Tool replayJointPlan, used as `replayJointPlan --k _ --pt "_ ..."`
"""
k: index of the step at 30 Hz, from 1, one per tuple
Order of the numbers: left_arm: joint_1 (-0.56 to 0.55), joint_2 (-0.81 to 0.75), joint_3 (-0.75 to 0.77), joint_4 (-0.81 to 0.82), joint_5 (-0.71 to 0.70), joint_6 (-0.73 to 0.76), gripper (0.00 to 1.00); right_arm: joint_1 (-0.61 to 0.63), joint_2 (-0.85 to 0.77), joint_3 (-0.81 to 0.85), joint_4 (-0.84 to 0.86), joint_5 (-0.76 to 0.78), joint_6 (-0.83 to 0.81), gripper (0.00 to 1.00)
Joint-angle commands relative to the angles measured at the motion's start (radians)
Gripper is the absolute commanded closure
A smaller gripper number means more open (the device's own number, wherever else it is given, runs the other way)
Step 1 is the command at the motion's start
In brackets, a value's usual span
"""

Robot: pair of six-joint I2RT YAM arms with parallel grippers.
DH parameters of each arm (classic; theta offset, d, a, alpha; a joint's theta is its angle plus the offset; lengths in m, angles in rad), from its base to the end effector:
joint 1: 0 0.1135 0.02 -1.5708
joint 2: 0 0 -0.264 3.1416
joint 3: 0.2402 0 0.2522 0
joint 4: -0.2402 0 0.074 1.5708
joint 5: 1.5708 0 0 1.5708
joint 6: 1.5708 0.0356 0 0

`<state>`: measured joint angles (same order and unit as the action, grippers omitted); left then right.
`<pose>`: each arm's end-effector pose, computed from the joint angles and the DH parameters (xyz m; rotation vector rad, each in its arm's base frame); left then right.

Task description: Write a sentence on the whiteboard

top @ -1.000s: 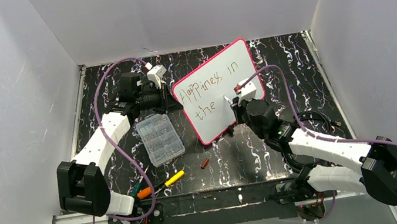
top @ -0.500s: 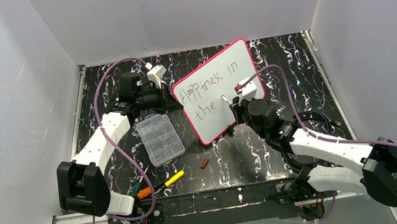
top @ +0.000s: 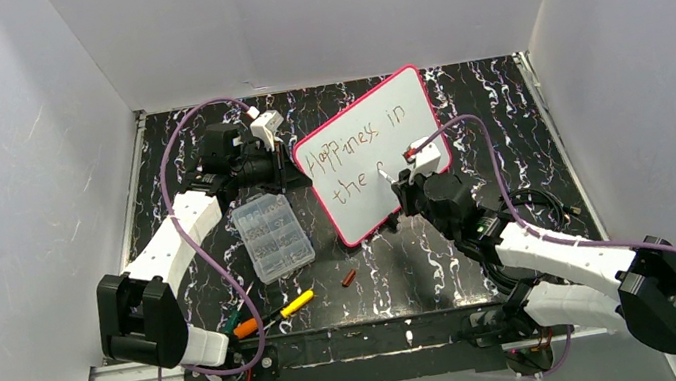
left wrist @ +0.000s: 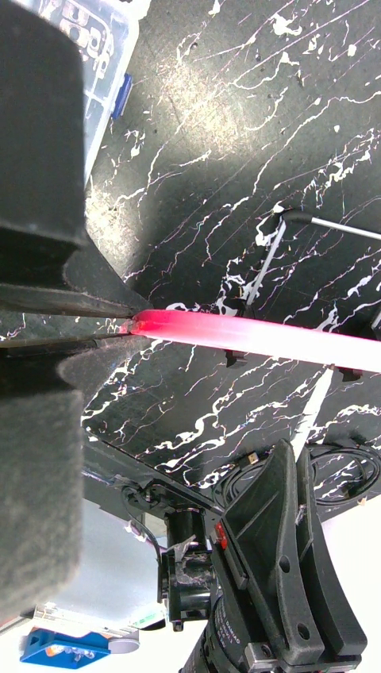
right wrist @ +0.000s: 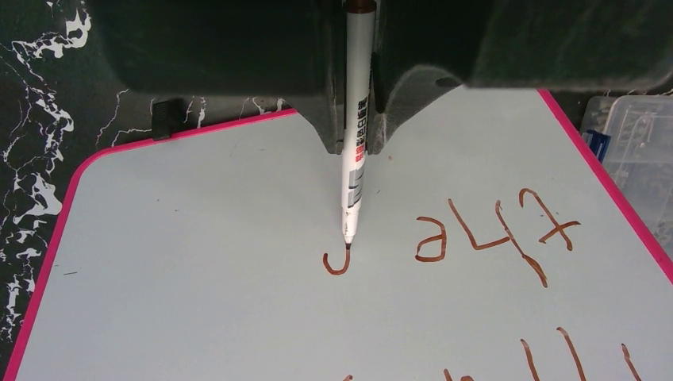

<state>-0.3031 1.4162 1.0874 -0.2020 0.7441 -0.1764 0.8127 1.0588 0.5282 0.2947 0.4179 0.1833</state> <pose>0.2953 -0.1176 0.3013 0.5925 2.0361 -1.0659 0.1727 0.1614 0.2465 -0.2672 1.7787 0.3374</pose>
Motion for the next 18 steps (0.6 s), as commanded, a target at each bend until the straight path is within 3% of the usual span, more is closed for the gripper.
replayJointPlan --k 1,18 --pt "-0.007 -0.026 0.012 0.015 0.052 0.001 1.0 0.003 0.002 0.006 -0.016 0.029 0.011 0.99" --pt "-0.007 -0.028 0.011 0.015 0.051 0.003 1.0 0.003 0.039 0.093 0.043 0.074 -0.059 0.99"
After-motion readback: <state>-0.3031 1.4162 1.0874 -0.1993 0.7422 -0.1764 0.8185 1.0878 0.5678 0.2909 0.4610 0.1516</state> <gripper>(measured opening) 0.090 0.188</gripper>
